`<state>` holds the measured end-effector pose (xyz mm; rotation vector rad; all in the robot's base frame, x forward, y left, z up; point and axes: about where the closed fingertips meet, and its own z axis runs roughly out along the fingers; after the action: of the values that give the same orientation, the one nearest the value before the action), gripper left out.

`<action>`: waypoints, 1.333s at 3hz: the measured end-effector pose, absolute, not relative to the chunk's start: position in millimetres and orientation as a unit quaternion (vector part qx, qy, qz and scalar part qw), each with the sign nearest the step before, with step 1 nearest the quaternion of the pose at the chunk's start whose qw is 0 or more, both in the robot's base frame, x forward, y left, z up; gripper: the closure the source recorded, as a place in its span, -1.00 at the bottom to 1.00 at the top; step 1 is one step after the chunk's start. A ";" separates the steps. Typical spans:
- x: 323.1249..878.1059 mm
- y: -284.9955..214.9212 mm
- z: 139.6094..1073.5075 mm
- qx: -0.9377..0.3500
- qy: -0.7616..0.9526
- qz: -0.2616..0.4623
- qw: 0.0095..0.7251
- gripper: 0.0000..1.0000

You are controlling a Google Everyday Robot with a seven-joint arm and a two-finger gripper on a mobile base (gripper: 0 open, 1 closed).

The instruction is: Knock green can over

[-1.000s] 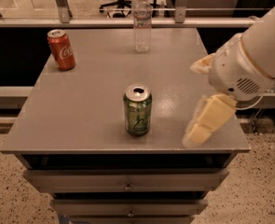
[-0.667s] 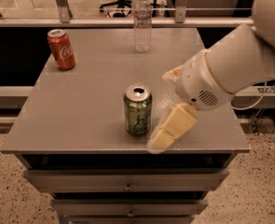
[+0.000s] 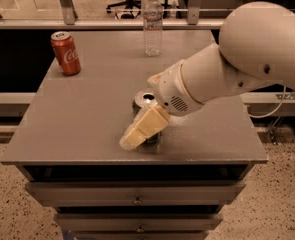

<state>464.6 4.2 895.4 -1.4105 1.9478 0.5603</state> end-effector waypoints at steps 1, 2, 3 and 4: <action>502.0 0.8 882.1 -0.510 0.750 0.220 0.360 -1.00; 526.0 -10.2 877.6 -0.494 0.752 0.220 0.378 -1.00; 568.6 -14.4 913.5 -0.471 0.740 0.229 0.421 -1.00; 598.8 -11.6 950.6 -0.453 0.723 0.242 0.463 -1.00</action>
Offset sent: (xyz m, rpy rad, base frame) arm 0.0918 -0.0321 -0.0249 0.1233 -0.0610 -0.1408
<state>598.8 -11.6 950.6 -1.1128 1.7758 0.5937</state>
